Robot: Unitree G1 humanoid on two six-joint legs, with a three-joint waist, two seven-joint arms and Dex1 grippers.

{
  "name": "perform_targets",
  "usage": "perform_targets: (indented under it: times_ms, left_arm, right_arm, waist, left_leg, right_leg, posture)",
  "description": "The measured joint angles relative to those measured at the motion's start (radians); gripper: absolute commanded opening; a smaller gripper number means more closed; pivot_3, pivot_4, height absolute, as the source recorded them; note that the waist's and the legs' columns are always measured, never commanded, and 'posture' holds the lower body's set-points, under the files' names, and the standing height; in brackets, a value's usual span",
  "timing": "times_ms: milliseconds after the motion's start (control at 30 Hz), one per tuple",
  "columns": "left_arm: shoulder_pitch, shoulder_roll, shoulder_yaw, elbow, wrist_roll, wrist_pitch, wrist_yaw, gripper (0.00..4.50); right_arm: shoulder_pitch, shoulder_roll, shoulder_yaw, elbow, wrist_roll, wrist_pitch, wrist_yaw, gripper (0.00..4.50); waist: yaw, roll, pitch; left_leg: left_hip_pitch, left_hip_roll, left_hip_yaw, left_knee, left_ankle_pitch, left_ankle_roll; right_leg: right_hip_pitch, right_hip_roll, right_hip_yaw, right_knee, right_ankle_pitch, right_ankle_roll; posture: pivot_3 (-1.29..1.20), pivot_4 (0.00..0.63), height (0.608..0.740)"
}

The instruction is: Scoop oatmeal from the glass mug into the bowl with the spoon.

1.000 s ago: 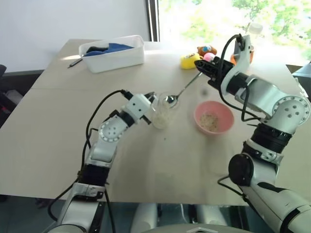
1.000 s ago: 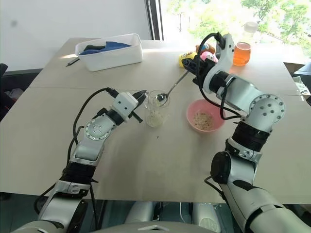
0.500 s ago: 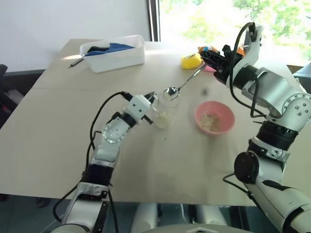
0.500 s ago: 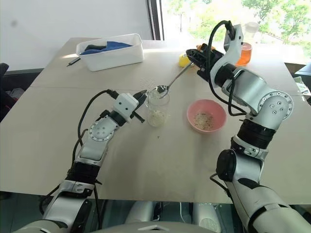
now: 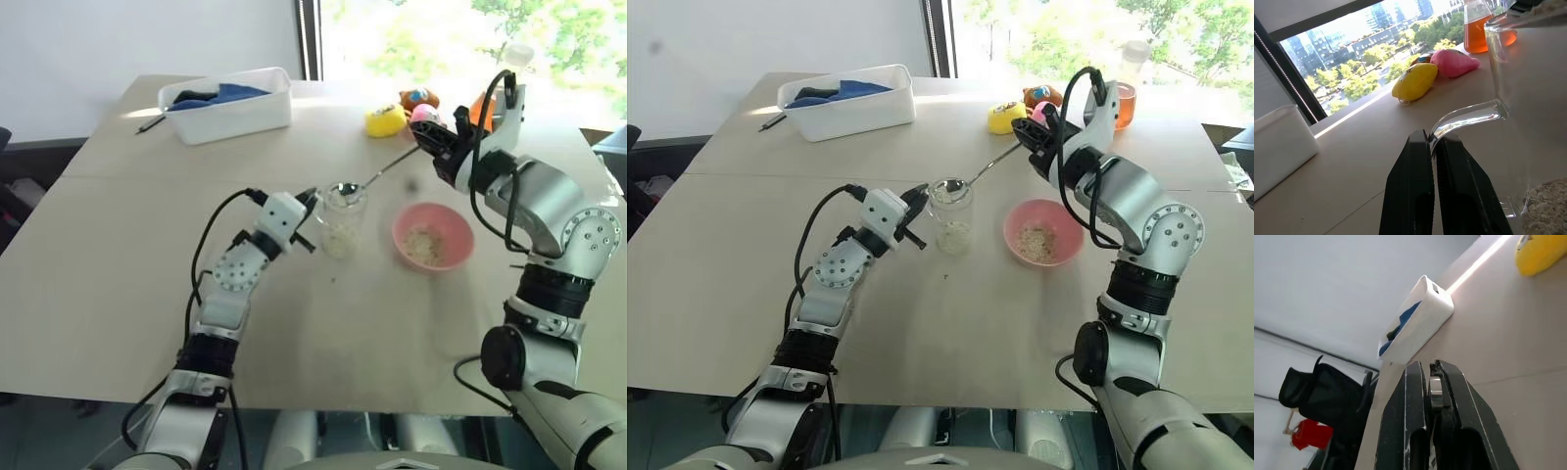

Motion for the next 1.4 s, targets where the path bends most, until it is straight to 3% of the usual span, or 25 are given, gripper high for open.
perform_targets:
  times_ms: [400,867,1167,1300,1400]
  left_arm:
    - [-0.001,-0.015,0.010,0.028,-0.013,-0.016,0.007,0.02]
    - [-0.038,-0.032,0.016,0.073,-0.013,-0.017,0.009,0.02]
    - [-0.078,-0.036,0.016,0.141,-0.013,-0.039,0.007,0.02]
    - [-0.080,-0.035,0.019,0.152,-0.012,-0.046,0.013,0.02]
    - [-0.080,-0.036,0.017,0.152,-0.010,-0.047,0.013,0.02]
  right_arm:
    - [0.069,-0.019,0.061,-0.003,0.173,-0.168,-0.085,0.00]
    - [0.116,-0.111,0.091,-0.061,0.251,-0.255,-0.055,0.00]
    - [0.271,-0.326,0.005,-0.120,0.306,-0.274,0.003,0.00]
    - [0.345,-0.413,0.012,-0.090,0.229,-0.250,0.045,0.00]
    - [0.348,-0.414,0.045,-0.071,0.184,-0.242,0.087,0.00]
  waist:
    - [0.000,0.000,0.000]
    - [0.003,0.000,0.000]
    - [0.006,0.000,0.000]
    - [0.003,0.000,0.000]
    - [0.001,0.000,0.000]
  left_leg:
    - [0.000,0.000,0.000,0.000,0.000,0.000]
    - [0.000,0.000,0.000,0.001,0.000,0.000]
    - [-0.001,0.000,0.000,0.001,0.000,0.000]
    - [0.000,0.000,0.001,0.001,0.000,0.000]
    - [0.001,0.001,0.001,0.002,0.000,0.000]
  right_leg:
    - [0.000,0.000,0.000,0.000,0.000,0.000]
    - [0.000,0.000,0.000,0.000,0.000,0.000]
    - [0.000,0.000,0.002,0.000,0.000,0.000]
    - [0.000,0.001,0.004,0.000,0.000,0.000]
    - [0.000,0.002,0.004,0.001,0.000,0.001]
  posture:
    - [0.00,0.150,0.740]
    - [0.00,0.150,0.740]
    - [0.00,0.150,0.740]
    - [0.00,0.150,0.740]
    - [0.00,0.150,0.740]
